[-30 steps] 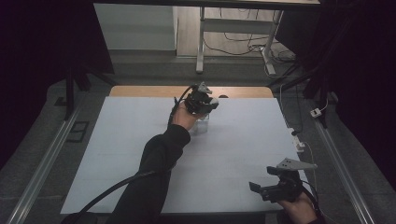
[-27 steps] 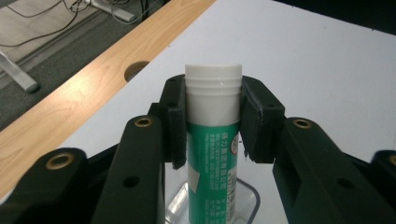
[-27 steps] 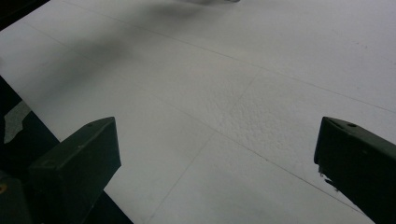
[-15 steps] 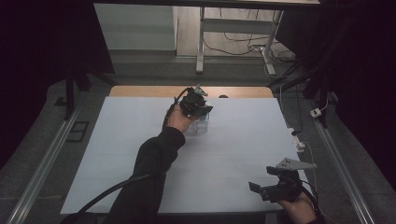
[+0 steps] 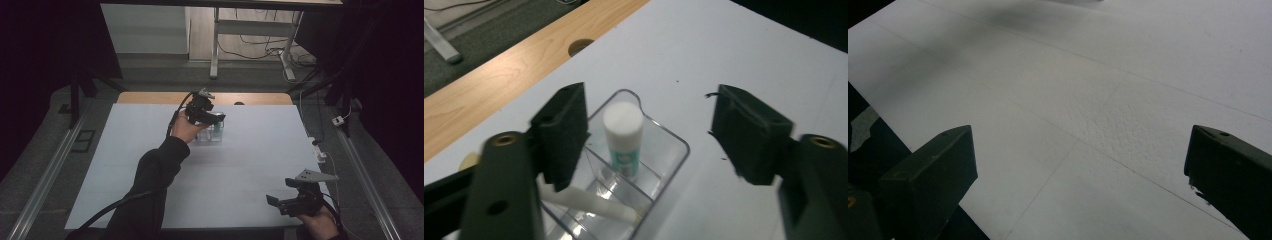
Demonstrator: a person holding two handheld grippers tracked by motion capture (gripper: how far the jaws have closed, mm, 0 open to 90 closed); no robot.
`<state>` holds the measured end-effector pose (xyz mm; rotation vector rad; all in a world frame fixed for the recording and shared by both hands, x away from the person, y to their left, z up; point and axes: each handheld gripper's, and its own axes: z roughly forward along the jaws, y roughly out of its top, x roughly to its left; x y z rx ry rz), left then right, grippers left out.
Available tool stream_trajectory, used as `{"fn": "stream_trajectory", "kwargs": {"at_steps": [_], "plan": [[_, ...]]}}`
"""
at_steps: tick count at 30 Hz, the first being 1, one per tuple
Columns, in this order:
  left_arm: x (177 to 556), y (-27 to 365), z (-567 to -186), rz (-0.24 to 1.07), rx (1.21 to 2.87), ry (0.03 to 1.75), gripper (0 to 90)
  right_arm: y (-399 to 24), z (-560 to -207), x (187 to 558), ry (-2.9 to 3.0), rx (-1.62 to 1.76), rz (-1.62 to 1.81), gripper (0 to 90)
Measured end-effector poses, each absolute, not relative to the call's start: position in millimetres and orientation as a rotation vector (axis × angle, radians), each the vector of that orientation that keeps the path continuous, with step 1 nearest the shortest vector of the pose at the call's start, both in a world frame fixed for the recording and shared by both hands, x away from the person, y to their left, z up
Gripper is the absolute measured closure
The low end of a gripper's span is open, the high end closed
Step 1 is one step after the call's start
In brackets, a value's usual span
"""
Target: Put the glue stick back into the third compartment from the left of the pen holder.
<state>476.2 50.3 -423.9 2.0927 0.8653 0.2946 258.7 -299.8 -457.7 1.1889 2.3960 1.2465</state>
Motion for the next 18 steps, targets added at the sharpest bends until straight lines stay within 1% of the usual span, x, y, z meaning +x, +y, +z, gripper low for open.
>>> {"fn": "stream_trajectory", "kwargs": {"at_steps": [5,8,10,14,17,18], "plan": [[469.7,59.2,-419.3,0.244,2.075,0.875,17.4,-299.0,-457.6,258.8,2.397,1.185,1.235,0.0],[465.9,62.2,-418.1,0.236,2.081,0.874,13.9,-298.6,-457.8,259.0,2.399,1.185,1.237,0.0],[463.2,63.5,-418.1,0.218,2.084,0.873,9.2,-298.7,-457.6,259.0,2.398,1.187,1.231,0.0],[455.1,66.4,-419.2,0.199,2.085,0.862,4.4,-298.5,-457.7,259.0,2.399,1.187,1.229,0.0],[448.8,69.1,-421.5,0.187,2.100,0.829,3.4,-298.5,-457.7,259.0,2.399,1.185,1.229,0.0],[446.6,69.8,-422.3,0.183,2.109,0.823,1.8,-298.5,-457.7,259.0,2.398,1.185,1.228,0.0]]}}
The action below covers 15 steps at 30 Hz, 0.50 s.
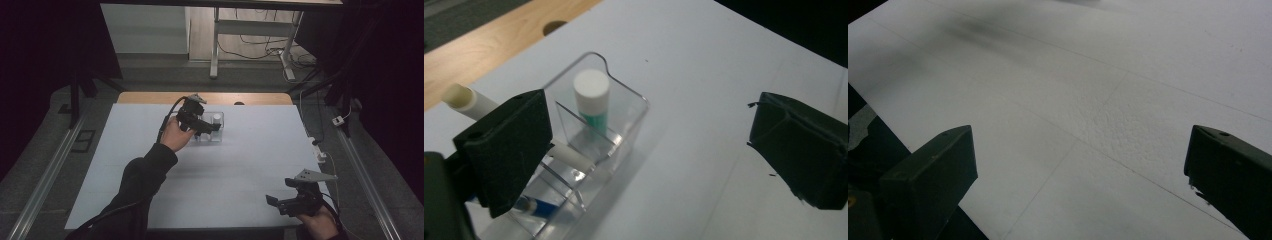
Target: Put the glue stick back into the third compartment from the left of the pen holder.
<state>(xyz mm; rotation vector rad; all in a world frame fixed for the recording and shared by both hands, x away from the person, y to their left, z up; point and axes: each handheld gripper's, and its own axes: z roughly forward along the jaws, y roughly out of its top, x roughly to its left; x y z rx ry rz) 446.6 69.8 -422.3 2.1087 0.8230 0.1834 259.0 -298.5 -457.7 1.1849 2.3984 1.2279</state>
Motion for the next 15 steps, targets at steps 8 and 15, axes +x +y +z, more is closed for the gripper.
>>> {"fn": "stream_trajectory", "kwargs": {"at_steps": [8,15], "plan": [[429.9,80.7,-426.3,0.165,2.143,0.813,0.6,-297.9,-457.6,259.1,2.401,1.181,1.218,0.0],[413.0,95.4,-428.8,0.137,2.116,0.817,0.0,-297.7,-457.6,258.9,2.401,1.185,1.213,0.0]]}}
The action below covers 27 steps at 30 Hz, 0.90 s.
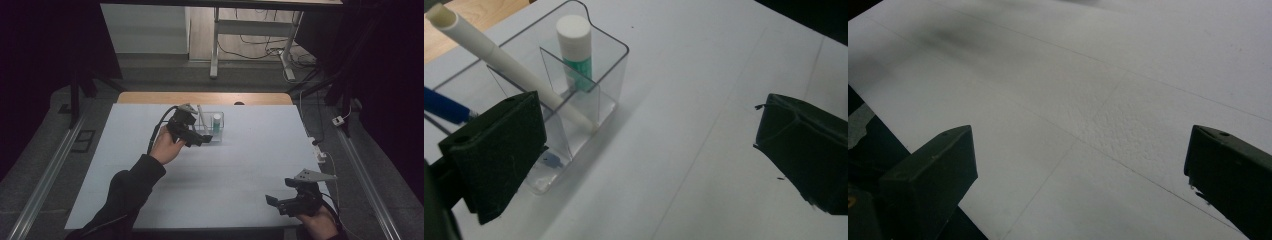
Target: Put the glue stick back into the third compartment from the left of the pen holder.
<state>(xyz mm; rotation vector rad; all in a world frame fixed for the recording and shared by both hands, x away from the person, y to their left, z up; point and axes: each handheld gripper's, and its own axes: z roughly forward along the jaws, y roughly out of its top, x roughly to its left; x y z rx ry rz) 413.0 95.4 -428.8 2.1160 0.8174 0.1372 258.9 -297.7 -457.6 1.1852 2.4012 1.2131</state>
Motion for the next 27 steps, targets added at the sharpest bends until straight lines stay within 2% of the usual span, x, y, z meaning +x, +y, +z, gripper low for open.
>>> {"fn": "stream_trajectory", "kwargs": {"at_steps": [14,27], "plan": [[371.8,131.5,-438.3,0.069,2.078,0.842,0.0,-296.7,-458.0,259.3,2.404,1.180,1.216,0.0],[329.6,161.7,-443.8,0.086,2.048,0.868,0.0,-296.1,-458.1,259.2,2.403,1.179,1.207,0.0]]}}
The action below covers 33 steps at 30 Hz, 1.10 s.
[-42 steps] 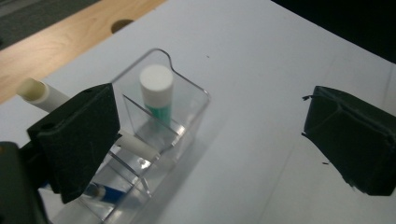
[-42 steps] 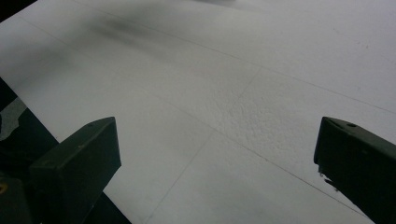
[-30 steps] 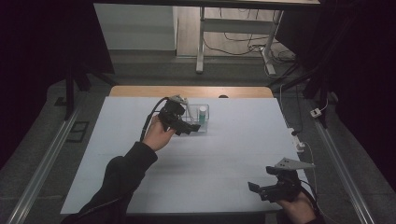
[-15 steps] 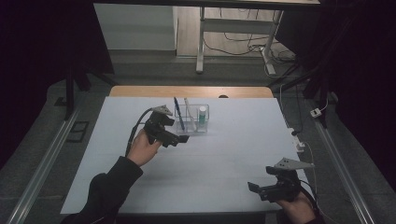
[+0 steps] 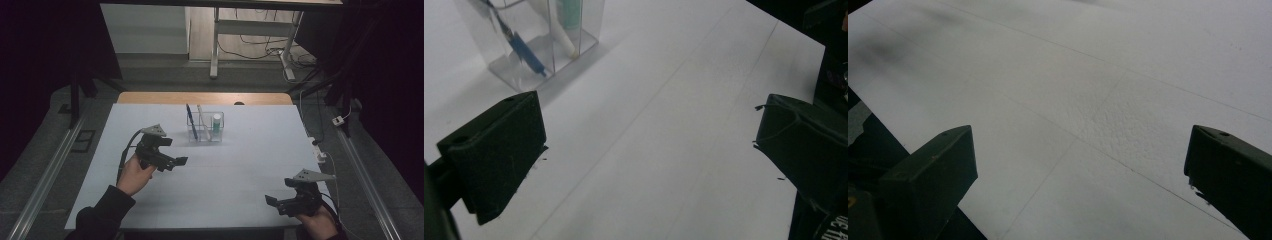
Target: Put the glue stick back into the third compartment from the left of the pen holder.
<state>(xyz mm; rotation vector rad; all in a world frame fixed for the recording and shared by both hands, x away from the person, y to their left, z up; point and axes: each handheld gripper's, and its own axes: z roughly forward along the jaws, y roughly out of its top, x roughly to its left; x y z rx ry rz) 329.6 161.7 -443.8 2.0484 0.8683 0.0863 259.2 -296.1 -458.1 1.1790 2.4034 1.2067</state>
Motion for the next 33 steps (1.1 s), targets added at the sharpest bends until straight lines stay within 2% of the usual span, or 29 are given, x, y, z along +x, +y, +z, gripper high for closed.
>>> {"fn": "stream_trajectory", "kwargs": {"at_steps": [33], "plan": [[229.9,235.3,-464.1,0.149,1.966,1.035,0.0,-295.8,-458.1,259.2,2.401,1.187,1.199,0.0]]}}
